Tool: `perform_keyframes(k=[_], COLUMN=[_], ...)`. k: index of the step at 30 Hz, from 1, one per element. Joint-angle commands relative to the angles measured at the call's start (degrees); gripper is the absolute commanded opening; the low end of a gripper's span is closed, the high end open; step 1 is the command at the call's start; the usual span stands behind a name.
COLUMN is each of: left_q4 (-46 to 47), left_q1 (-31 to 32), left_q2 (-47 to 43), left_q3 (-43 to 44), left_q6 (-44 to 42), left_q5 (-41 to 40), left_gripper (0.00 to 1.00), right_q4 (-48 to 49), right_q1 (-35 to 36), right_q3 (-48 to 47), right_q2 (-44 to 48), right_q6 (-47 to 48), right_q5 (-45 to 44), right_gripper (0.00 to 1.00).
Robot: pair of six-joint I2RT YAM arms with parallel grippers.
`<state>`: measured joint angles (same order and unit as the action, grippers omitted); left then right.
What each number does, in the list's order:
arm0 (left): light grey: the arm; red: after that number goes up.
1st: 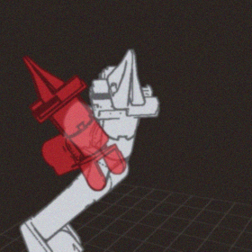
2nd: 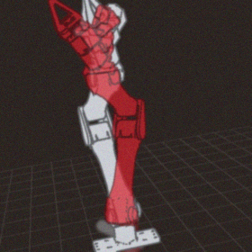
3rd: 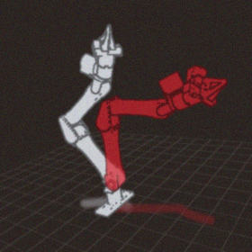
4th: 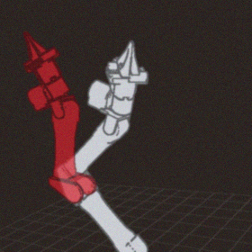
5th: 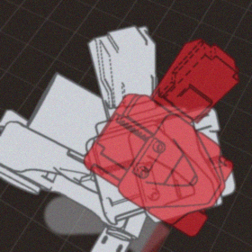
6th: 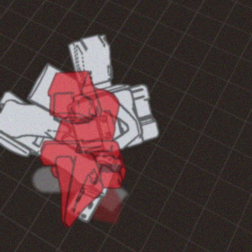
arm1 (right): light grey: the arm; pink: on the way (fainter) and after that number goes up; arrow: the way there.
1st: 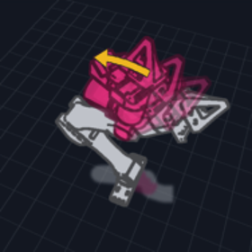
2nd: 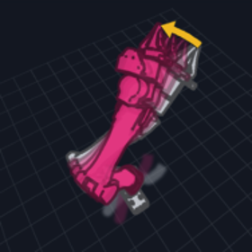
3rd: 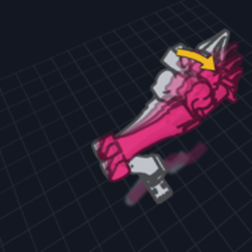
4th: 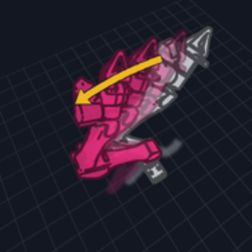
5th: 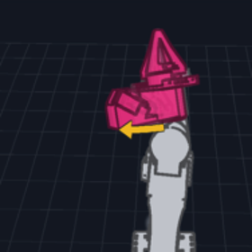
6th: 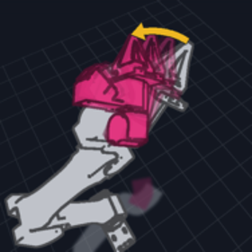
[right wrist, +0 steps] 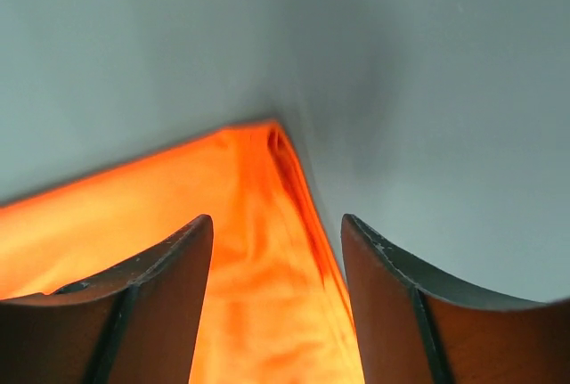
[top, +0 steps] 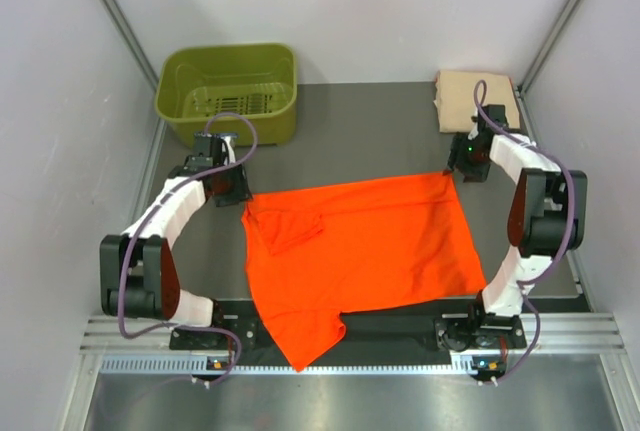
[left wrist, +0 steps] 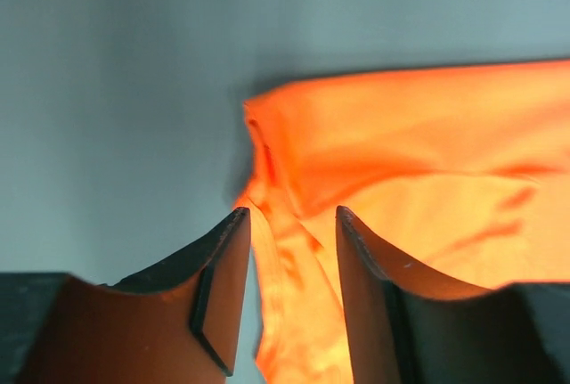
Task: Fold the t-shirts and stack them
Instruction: Fold the tshirt
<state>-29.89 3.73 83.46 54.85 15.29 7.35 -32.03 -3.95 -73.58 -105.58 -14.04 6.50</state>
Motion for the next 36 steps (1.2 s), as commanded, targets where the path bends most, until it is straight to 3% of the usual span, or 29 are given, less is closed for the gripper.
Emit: perform_keyframes(k=[1,6,9,10,13,16,22,27,31,36], left_q4=[-2.72,1.23,3.61,3.78,3.17,1.85,1.24,0.09,1.94,1.15], left_q1=[1.28,5.93,8.57,9.01,11.03,11.74,11.83,11.83,11.66,11.13], left_q2=[-5.05,-5.59,-4.28,-2.53,1.33,4.60,8.30,2.88,-4.35,-6.38], left_q3=[1.67,-0.88,-1.41,-1.24,-1.93,-4.04,-6.43,-3.09,-1.95,-0.36], left_q6=[0.35,0.62,0.80,0.88,1.06,1.50,1.15,2.64,2.56,3.08], left_q5=[4.41,13.03,16.19,16.63,15.41,11.20,8.73,10.57,6.81,-5.76], left_gripper=[0.46,0.36,0.35,0.35,0.34,0.34,0.34,0.41,0.55,0.66], right_q4=[-3.21,-2.51,-0.84,0.20,2.23,2.76,0.04,-0.93,0.30,1.09], right_q1=[-0.89,-0.63,-0.71,-0.71,-0.98,-1.59,-1.77,-1.77,-1.77,-1.77], right_q3=[1.85,7.47,9.85,10.38,12.06,12.06,10.56,8.46,5.74,0.03], right_q2=[7.13,10.48,10.13,9.26,6.98,5.12,5.29,8.80,7.76,2.76], right_q6=[0.95,1.30,1.04,0.69,-0.11,-0.20,1.30,0.42,1.38,2.44], right_q5=[-1.14,1.05,5.44,6.15,5.72,2.73,-0.53,-0.70,-1.32,-0.61], right_gripper=[0.60,0.54,0.39,0.31,0.24,0.23,0.27,0.33,0.55,0.64])
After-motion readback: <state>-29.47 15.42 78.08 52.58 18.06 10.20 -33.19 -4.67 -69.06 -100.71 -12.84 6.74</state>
